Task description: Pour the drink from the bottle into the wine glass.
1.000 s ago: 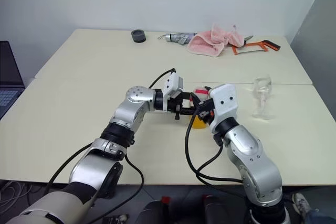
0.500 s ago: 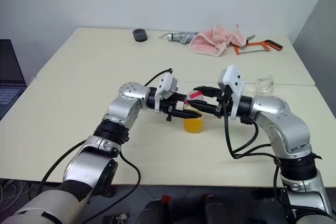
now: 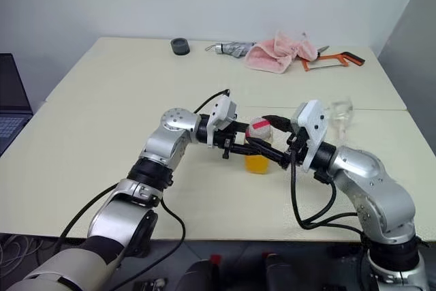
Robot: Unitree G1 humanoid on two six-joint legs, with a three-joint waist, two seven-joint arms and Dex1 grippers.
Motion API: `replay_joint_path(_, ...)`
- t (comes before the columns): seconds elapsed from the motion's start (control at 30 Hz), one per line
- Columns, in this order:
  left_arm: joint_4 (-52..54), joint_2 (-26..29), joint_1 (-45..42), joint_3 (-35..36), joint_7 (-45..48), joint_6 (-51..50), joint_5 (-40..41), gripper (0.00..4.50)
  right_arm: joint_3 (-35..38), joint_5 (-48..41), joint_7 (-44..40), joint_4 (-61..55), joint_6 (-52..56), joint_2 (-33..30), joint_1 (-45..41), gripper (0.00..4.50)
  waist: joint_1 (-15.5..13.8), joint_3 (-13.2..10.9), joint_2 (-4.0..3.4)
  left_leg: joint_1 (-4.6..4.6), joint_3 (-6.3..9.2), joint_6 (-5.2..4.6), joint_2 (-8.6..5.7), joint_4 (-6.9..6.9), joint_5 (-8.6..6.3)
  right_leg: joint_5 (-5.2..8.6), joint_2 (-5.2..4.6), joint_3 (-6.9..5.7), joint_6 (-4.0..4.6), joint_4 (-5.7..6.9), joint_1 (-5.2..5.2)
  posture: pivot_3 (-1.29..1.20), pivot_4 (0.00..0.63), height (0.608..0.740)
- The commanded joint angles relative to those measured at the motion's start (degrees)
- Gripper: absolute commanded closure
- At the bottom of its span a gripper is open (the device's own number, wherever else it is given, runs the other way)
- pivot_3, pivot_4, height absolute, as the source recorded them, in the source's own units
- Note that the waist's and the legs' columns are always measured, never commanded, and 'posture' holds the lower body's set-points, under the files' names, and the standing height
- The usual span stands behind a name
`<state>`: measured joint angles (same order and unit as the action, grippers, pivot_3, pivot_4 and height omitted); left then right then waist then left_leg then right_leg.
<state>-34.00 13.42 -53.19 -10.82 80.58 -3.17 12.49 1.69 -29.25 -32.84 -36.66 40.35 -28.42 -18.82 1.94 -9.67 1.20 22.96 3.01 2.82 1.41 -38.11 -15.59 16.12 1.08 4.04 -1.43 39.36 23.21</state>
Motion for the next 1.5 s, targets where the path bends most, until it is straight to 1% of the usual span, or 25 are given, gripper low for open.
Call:
replay_joint_path(0.03, 0.25, 0.38, -1.97, 2.56, -1.85, 0.47, 1.27, 2.64, -2.07, 3.51, 5.22, -5.41, -1.8, 1.33, 0.35, 1.28, 0.06, 0.0, 0.0, -0.01, -0.01, 0.0, 0.0, 0.0, 0.0, 0.0, 0.01, 0.01, 0.0, 0.01, 0.0, 0.0, 0.15, 0.74)
replay_joint_path(0.13, 0.22, 0.44, -1.87, 2.43, -1.79, 0.53, 1.39, 2.64, -3.51, 5.96, 8.1, -5.97, -2.07, 2.3, 1.07, 1.28, 0.01, 0.0, 0.0, -0.02, 0.0, 0.01, 0.0, 0.0, 0.0, 0.0, 0.03, 0.01, 0.0, 0.04, 0.0, 0.0, 0.15, 0.74)
replay_joint_path(0.4, 0.47, 0.4, -1.38, 2.29, -1.83, 0.63, 1.09, 2.64, -3.74, 7.05, 10.39, -7.43, -2.26, 2.79, 3.02, 1.28, -0.09, 0.0, 0.0, -0.01, -0.01, 0.01, -0.02, -0.01, 0.01, 0.0, 0.0, 0.01, 0.0, 0.03, 0.0, 0.0, 0.15, 0.74)
replay_joint_path(0.53, 0.64, 0.46, -1.21, 2.26, -1.96, 0.57, 1.05, 2.64, -7.0, 11.19, 13.43, -7.79, -2.82, 3.54, 2.74, 1.28, -0.04, 0.0, 0.0, -0.02, 0.0, 0.01, -0.01, 0.0, 0.01, 0.01, 0.01, 0.01, 0.01, 0.03, 0.0, 0.0, 0.15, 0.74)
replay_joint_path(0.63, 0.98, 0.5, -0.82, 2.11, -1.98, 0.48, 1.0, 2.64, -7.79, 13.35, 15.41, -7.02, -3.03, 4.74, 2.25, 1.28, -0.04, 0.0, 0.0, -0.02, 0.0, 0.01, 0.01, 0.0, 0.01, 0.01, 0.04, 0.01, 0.01, 0.04, 0.0, 0.0, 0.15, 0.74)
replay_joint_path(0.73, 1.07, 0.58, -0.69, 1.98, -1.99, 0.48, 0.94, 2.65, -7.93, 14.39, 15.71, -6.74, -3.02, 5.07, 2.15, 1.28, -0.08, 0.0, 0.0, -0.01, 0.0, 0.01, -0.01, -0.01, 0.01, 0.01, 0.03, 0.01, 0.01, 0.03, 0.0, 0.0, 0.15, 0.74)
replay_joint_path(0.97, 1.38, 0.87, -0.37, 1.77, -1.96, 0.57, 0.81, 2.65, -7.46, 15.6, 16.12, -6.11, -2.56, 5.63, 1.82, 1.28, -0.07, 0.0, 0.0, -0.02, 0.0, 0.01, 0.0, -0.01, 0.01, 0.01, 0.03, 0.01, 0.01, 0.03, 0.0, 0.0, 0.15, 0.74)
replay_joint_path(1.5, 1.5, 1.28, -0.21, 1.64, -1.67, 0.74, 0.73, 2.65, -0.33, 13.52, 17.03, -6.27, -0.63, 4.66, 3.39, 1.28, -0.07, 0.0, 0.0, -0.01, 0.0, 0.01, 0.0, -0.01, 0.01, 0.01, 0.02, 0.01, 0.01, 0.04, 0.0, 0.0, 0.15, 0.74)
